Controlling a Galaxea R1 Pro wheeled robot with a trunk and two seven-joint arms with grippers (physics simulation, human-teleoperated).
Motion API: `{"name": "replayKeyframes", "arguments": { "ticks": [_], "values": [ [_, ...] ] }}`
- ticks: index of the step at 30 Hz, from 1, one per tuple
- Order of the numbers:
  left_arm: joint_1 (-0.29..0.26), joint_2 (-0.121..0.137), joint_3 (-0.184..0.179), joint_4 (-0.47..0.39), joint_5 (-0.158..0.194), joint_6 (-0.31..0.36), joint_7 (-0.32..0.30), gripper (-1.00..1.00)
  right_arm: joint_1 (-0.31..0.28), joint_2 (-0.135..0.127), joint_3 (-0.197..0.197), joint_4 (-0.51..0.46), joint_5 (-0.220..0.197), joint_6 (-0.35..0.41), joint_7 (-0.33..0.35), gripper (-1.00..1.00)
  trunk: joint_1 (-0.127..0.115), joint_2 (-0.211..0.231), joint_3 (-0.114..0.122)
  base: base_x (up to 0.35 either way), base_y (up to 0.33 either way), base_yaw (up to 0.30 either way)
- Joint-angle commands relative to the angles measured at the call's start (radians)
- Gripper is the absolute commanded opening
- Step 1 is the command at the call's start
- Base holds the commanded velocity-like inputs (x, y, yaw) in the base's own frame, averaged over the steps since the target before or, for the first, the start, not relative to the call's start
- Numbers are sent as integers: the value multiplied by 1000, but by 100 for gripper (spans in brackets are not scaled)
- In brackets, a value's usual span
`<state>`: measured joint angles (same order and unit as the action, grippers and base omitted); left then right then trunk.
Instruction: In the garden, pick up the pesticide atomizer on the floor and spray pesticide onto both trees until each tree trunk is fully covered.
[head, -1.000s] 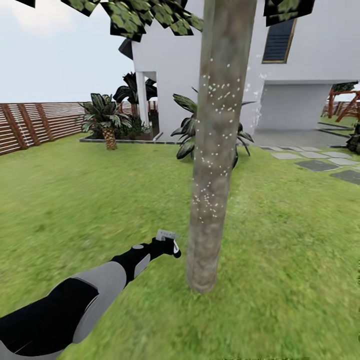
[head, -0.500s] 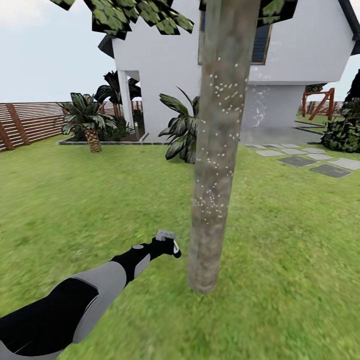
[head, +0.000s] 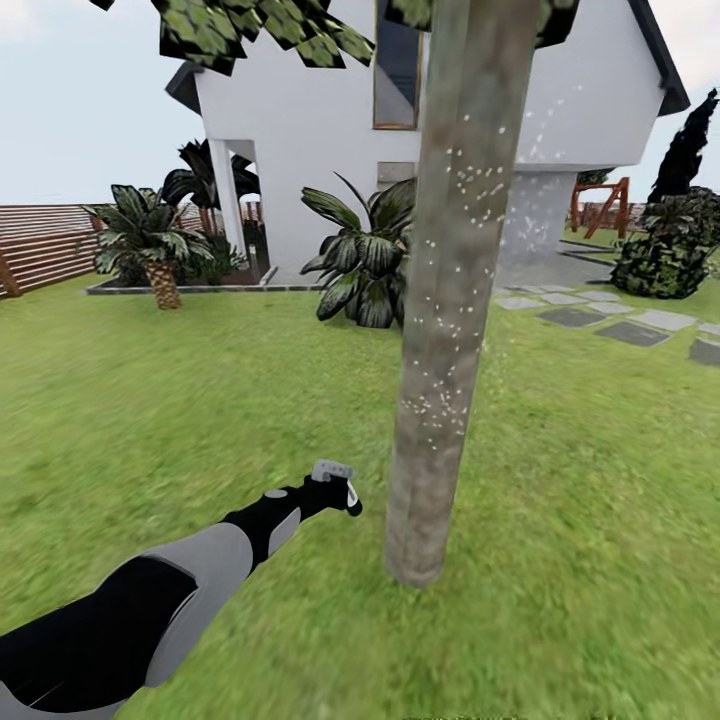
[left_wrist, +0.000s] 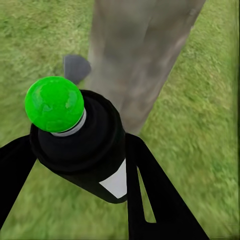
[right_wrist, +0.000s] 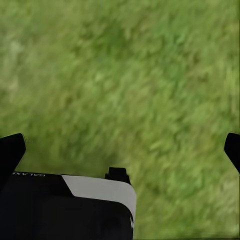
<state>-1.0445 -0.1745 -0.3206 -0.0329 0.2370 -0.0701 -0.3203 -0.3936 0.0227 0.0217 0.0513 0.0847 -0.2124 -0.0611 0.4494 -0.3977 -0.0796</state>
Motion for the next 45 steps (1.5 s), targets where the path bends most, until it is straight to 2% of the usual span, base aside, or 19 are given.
{"name": "replayKeyframes", "arguments": {
  "ticks": [1,14,28,45],
  "values": [
    [-1,0,-8,2,10,-5,-2,-100,-3,0,2,5,9,-6,-6,100,1,-2,-2,5,350,-295],
    [-2,0,-8,2,10,-5,-2,-100,-2,0,2,5,9,-5,-6,100,1,-2,-3,1,350,-299],
    [-1,0,-8,2,10,-5,-3,-100,-2,0,3,5,9,-5,-6,100,1,-2,-14,87,350,-270],
    [-1,0,-8,2,10,-5,-2,-100,-2,0,2,5,9,-5,-6,100,1,-2,-19,94,350,-82]
  ]
}}
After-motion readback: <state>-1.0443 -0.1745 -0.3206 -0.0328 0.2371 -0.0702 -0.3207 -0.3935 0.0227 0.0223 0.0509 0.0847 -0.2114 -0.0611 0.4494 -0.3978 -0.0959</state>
